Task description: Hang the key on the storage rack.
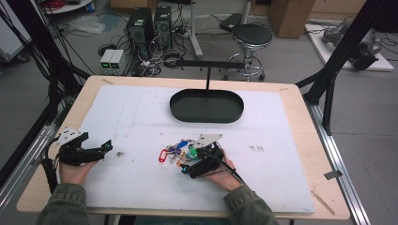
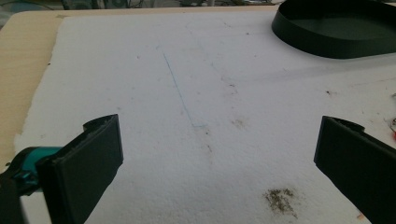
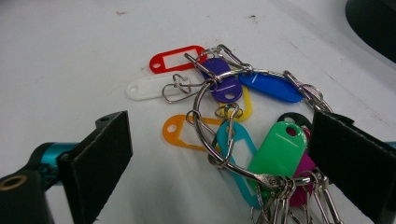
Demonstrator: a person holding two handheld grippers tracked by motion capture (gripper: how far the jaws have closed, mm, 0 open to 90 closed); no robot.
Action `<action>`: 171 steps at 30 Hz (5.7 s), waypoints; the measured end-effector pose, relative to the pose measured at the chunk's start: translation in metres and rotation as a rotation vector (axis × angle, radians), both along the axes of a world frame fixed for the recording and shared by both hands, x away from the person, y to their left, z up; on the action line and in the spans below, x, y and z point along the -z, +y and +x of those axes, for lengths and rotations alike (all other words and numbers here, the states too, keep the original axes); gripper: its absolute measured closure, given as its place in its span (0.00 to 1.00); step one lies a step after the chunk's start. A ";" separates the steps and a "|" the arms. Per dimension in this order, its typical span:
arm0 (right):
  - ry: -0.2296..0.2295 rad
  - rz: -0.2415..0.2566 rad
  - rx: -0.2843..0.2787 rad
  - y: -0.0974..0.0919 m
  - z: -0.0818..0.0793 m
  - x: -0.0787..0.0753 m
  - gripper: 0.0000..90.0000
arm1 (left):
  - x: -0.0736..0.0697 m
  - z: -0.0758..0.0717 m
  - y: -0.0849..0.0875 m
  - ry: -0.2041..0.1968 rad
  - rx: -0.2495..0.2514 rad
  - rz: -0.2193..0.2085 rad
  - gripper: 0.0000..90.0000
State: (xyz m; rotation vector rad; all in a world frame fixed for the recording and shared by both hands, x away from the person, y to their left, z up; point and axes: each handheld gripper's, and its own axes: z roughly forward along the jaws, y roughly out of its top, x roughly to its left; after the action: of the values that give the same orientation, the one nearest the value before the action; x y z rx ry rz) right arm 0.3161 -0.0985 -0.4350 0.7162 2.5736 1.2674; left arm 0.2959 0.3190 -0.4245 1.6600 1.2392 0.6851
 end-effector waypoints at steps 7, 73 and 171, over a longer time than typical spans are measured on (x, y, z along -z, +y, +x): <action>0.003 -0.015 -0.030 0.002 0.001 0.001 0.21 | 0.000 0.000 0.000 0.000 -0.001 0.002 0.02; -0.034 0.089 0.020 -0.018 0.018 -0.074 0.86 | -0.001 -0.001 0.001 -0.012 -0.003 0.001 0.02; 0.007 0.124 0.156 -0.017 0.198 -0.201 0.86 | 0.002 0.001 0.008 -0.007 -0.028 -0.056 0.02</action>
State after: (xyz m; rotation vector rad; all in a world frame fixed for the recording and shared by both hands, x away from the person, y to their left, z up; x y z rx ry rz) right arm 0.5145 -0.1156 -0.2336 0.9267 2.4062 1.3844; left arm 0.2968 0.3266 -0.4265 1.5960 1.2677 0.6669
